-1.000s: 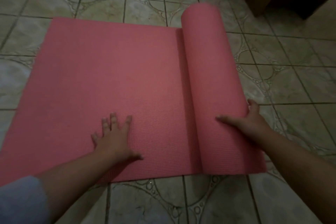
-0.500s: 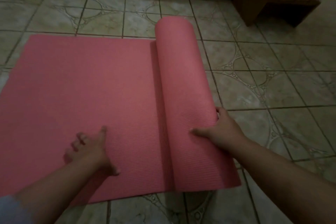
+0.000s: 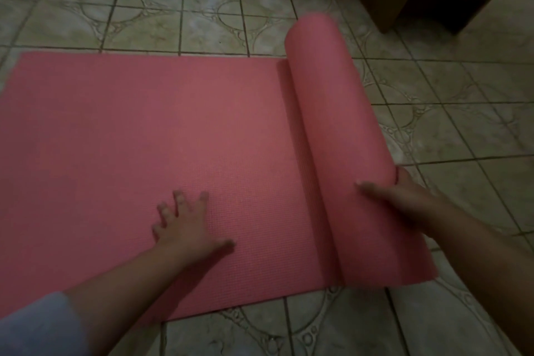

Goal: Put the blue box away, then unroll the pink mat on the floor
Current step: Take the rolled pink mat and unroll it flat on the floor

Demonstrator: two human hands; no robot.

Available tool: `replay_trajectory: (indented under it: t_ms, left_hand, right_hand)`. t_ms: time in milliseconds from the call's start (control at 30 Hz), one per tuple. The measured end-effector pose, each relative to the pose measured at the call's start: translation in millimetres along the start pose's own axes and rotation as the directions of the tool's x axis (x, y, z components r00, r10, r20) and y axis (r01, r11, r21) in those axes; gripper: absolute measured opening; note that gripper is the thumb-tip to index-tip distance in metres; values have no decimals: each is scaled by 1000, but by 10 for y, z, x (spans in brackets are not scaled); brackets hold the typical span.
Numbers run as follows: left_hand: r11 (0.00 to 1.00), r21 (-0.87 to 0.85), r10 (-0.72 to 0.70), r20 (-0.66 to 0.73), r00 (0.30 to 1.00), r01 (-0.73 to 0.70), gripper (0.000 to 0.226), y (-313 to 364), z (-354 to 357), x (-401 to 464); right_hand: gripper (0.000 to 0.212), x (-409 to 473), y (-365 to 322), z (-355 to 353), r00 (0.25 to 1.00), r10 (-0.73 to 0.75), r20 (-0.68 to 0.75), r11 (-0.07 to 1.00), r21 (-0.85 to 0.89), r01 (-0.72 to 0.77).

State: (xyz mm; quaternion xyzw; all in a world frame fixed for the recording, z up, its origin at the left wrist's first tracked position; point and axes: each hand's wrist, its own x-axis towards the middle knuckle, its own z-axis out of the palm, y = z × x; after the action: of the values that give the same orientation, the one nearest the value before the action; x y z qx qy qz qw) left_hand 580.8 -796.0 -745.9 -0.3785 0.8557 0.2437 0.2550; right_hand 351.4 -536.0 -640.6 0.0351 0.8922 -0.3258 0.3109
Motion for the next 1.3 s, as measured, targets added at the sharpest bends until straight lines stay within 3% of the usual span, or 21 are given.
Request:
replay_trajectory:
  t_ms: [33, 100, 167, 333, 567, 700, 833, 933, 967, 1033, 1100, 1167, 1300]
  left_hand:
    - [1000, 11, -2, 8, 1000, 2, 128, 4, 8, -5]
    - [999, 45, -11, 16, 1000, 10, 134, 11, 10, -4]
    - [997, 68, -22, 19, 1000, 21, 135, 17, 6, -9]
    - [997, 63, -38, 3, 999, 38, 136, -134, -40, -20]
    - [986, 78, -144, -49, 988, 148, 148, -859, -208, -21]
    - [979, 83, -181, -44, 983, 184, 155, -897, -268, 25]
    - [980, 31, -192, -67, 979, 195, 144, -750, -279, 41]
    - [986, -31, -165, -89, 982, 163, 129, -646, -231, 2]
    - [987, -33, -157, -86, 984, 155, 129, -633, -197, -9]
    - [987, -14, -163, -79, 983, 163, 134, -627, -141, -31]
    - [984, 13, -177, -76, 981, 178, 138, -598, -136, -33]
    - [979, 4, -205, -64, 977, 206, 140, -534, -176, -18]
    - [971, -5, -237, -46, 970, 237, 143, -501, -211, 29]
  right_hand:
    - [144, 12, 43, 6, 999, -7, -34, 1000, -8, 7]
    - [152, 90, 137, -5, 997, -15, -78, 1000, -17, 13]
    - [139, 117, 133, -17, 994, -31, -103, 999, -32, 28]
    - [79, 65, 35, -23, 996, -79, -44, 995, 51, 81]
    - [64, -168, -187, 557, 989, -132, 70, 983, 140, 122]
    - [74, -131, -250, 584, 987, -157, 46, 987, -24, 158]
    - [103, 56, -68, 162, 999, 32, 7, 999, 34, -32]
    - [112, 164, 66, -177, 960, 37, -279, 999, 25, -31]
    - [104, 181, 79, -241, 944, 27, -328, 999, 40, -15]
    - [88, 181, 92, -250, 975, 50, -215, 997, 76, -34]
    - [109, 254, 175, -205, 989, 87, -123, 995, 69, -79]
    - [125, 258, 158, -131, 989, 73, -127, 997, 12, -72]
    - [125, 149, -25, -14, 990, 43, -138, 984, -165, -65]
